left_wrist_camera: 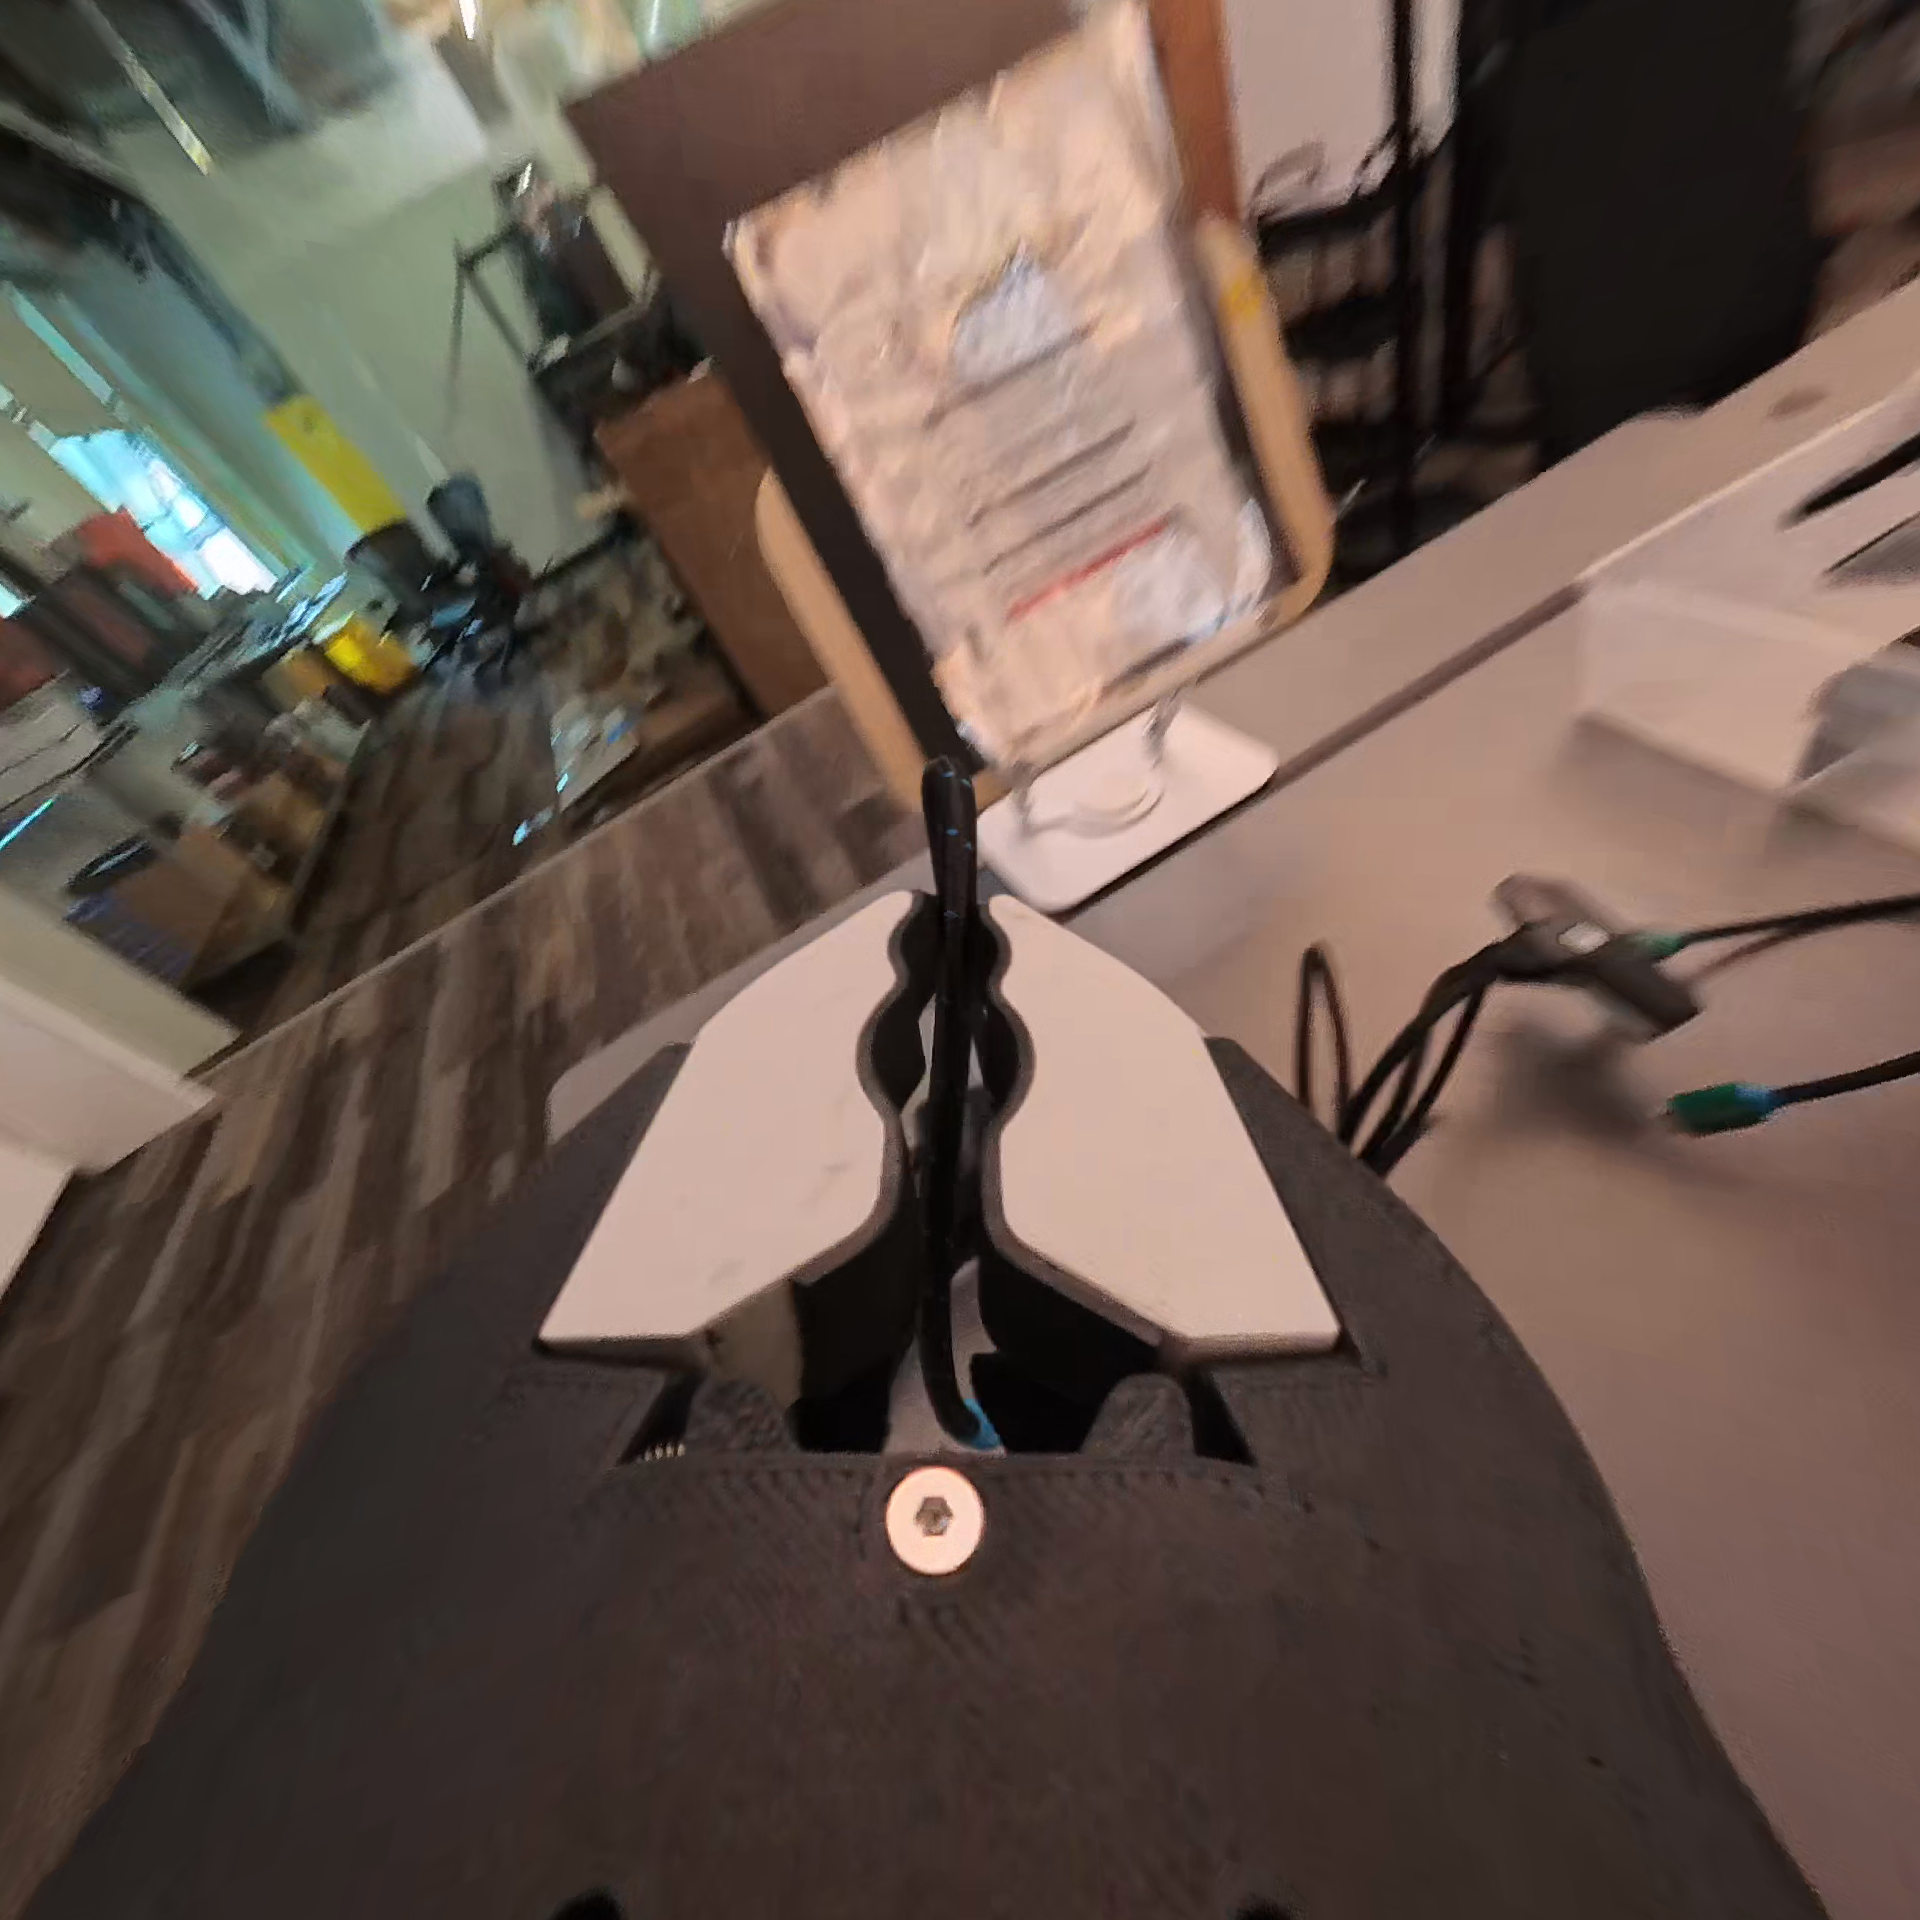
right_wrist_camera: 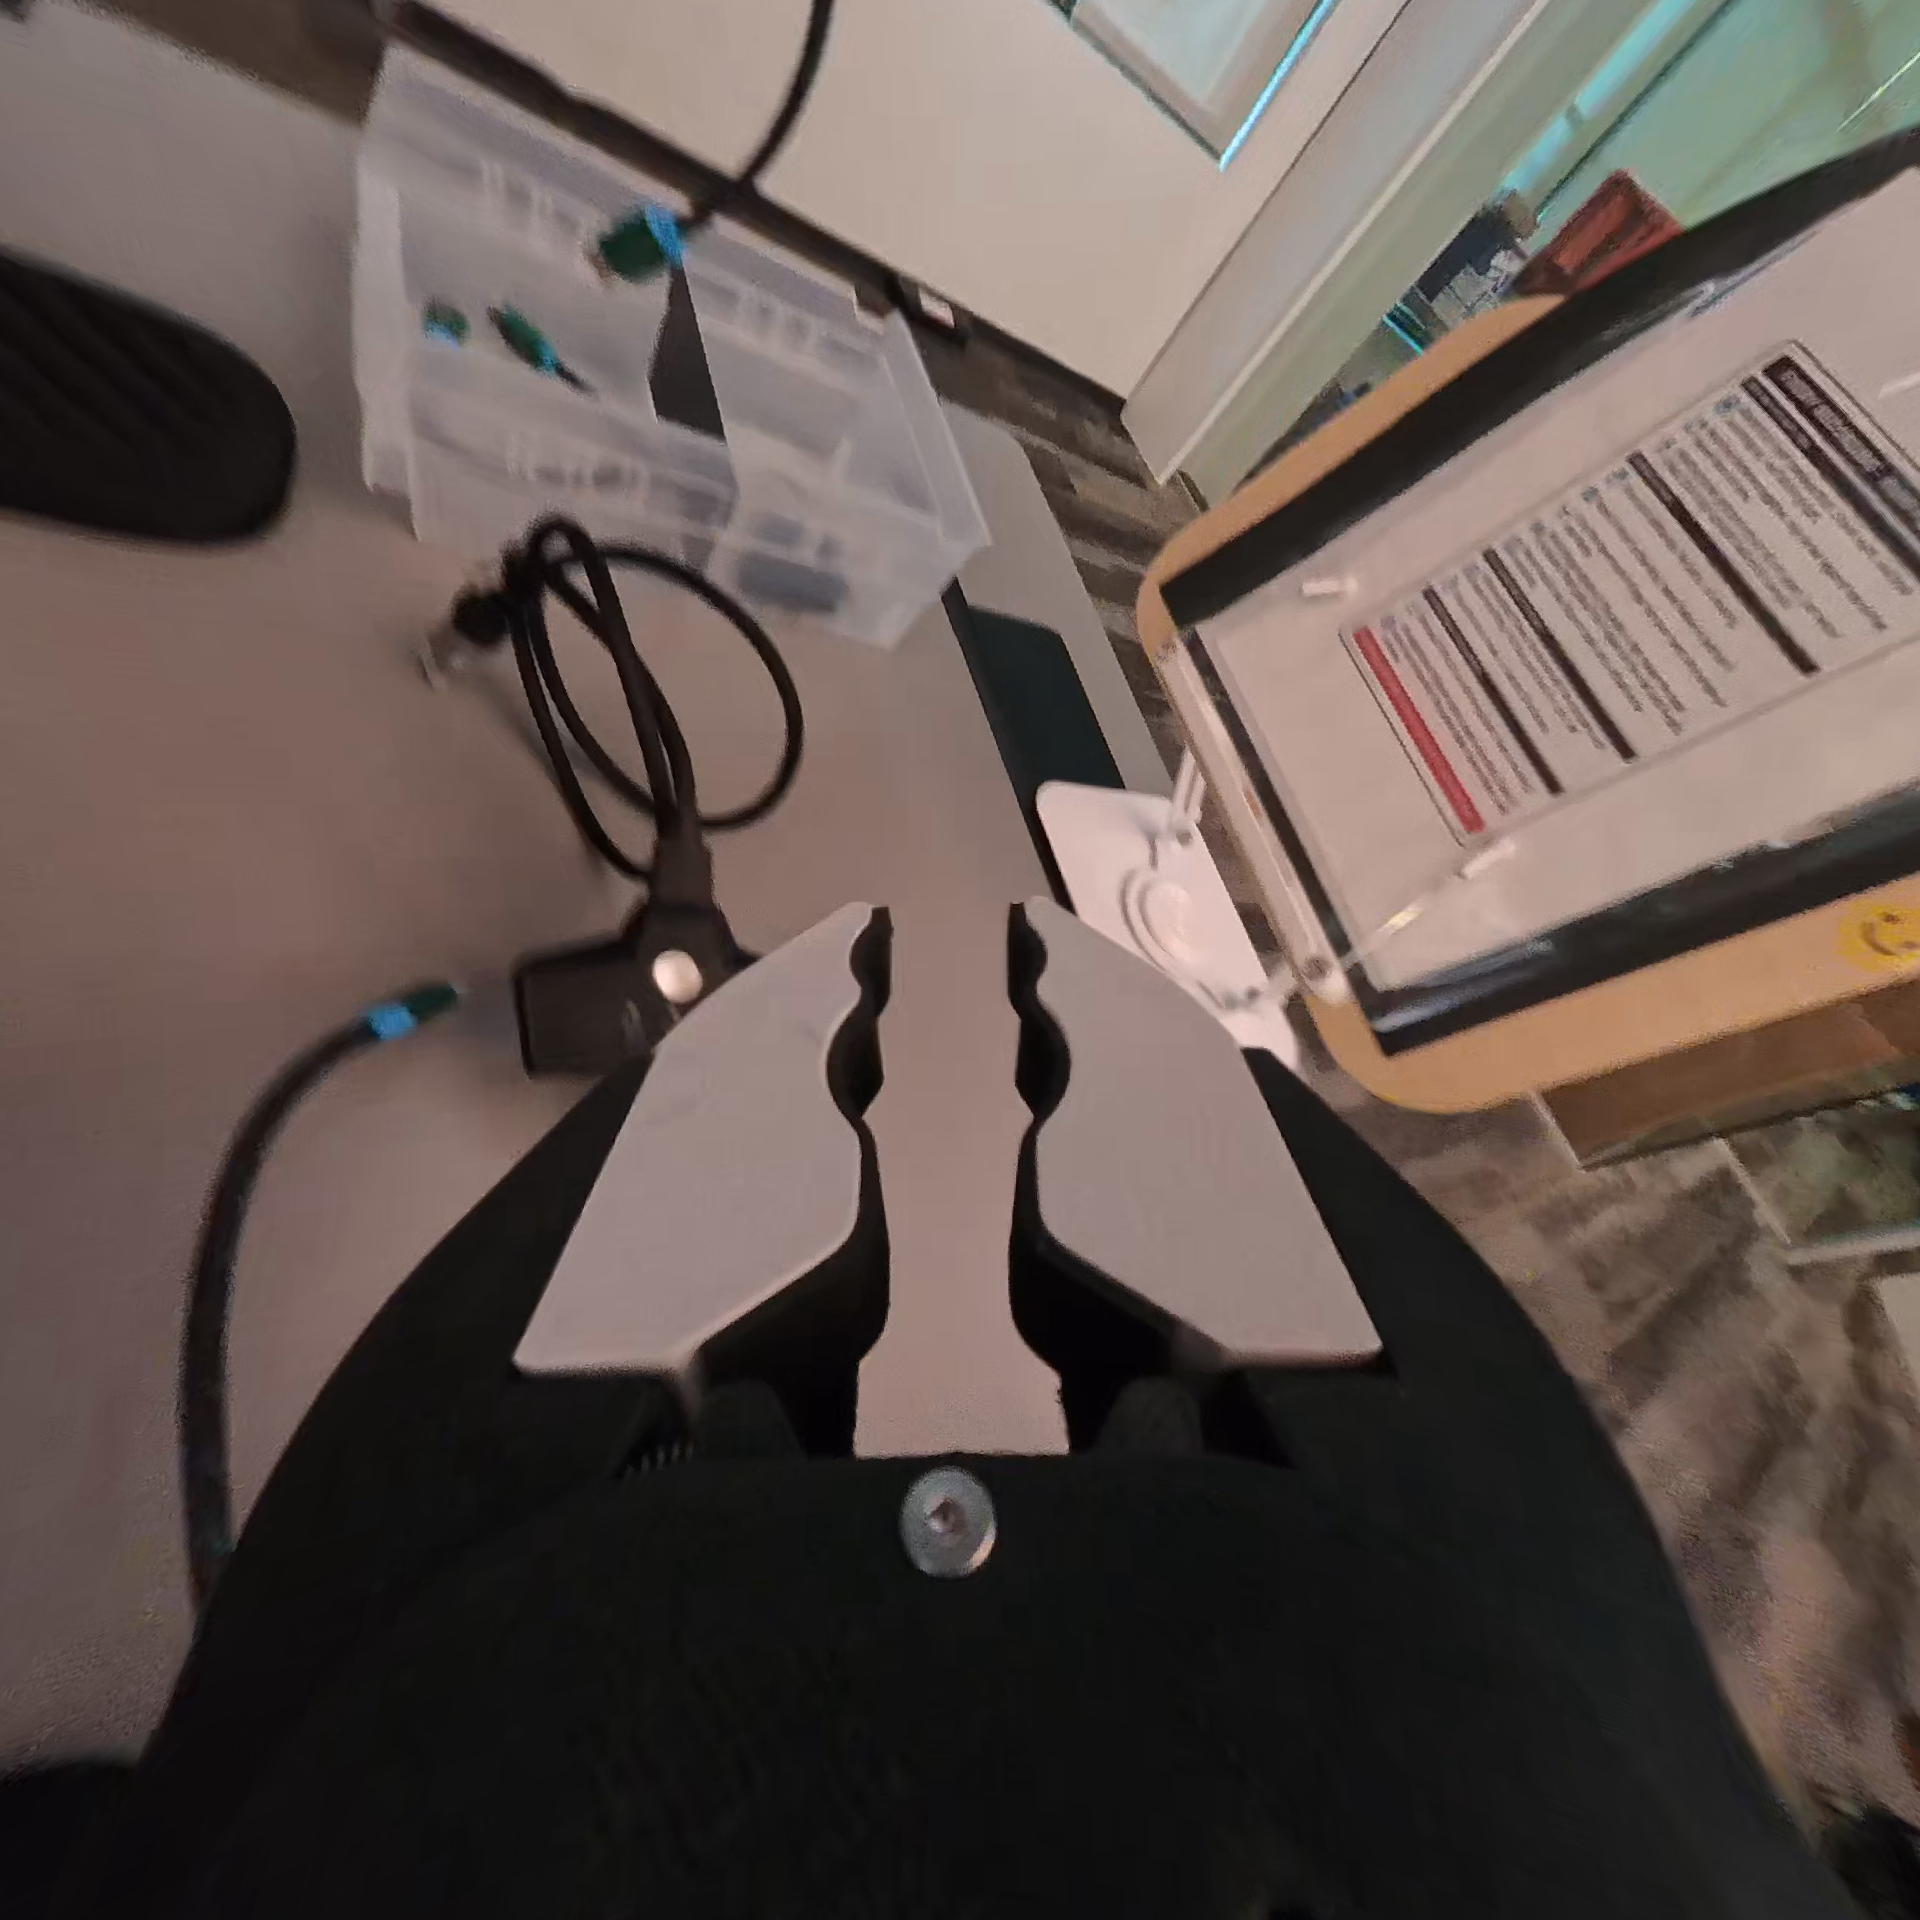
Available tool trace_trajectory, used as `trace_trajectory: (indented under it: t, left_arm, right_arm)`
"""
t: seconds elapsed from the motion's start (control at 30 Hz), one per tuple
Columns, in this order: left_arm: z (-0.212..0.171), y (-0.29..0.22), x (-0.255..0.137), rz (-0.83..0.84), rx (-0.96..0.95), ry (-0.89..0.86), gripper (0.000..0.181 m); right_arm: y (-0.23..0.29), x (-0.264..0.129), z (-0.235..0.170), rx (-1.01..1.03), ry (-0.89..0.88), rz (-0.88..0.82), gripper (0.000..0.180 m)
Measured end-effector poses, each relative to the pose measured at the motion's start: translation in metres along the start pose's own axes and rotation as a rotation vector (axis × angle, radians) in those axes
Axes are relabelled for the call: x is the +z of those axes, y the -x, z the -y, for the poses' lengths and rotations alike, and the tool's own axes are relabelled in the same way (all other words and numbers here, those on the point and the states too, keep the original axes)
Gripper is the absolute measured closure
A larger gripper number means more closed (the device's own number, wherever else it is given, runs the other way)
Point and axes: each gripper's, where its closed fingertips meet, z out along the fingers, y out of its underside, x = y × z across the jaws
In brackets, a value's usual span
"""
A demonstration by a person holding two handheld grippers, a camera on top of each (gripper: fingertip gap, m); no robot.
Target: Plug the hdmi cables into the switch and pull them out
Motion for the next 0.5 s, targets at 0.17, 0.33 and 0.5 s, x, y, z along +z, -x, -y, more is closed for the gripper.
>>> trace_trajectory:
  t: [0.17, 0.33, 0.5]
  left_arm:
    - [0.040, -0.060, -0.003, -0.266, -0.046, -0.172, 0.175]
    - [0.055, -0.104, 0.005, -0.454, -0.069, -0.217, 0.175]
    - [0.057, -0.124, 0.014, -0.488, -0.034, -0.204, 0.175]
  right_arm:
    - [0.043, 0.030, 0.057, 0.226, -0.183, 0.192, 0.154]
    - [0.061, 0.068, 0.059, 0.509, -0.154, 0.280, 0.140]
    - [0.080, 0.088, 0.056, 0.624, -0.147, 0.383, 0.139]
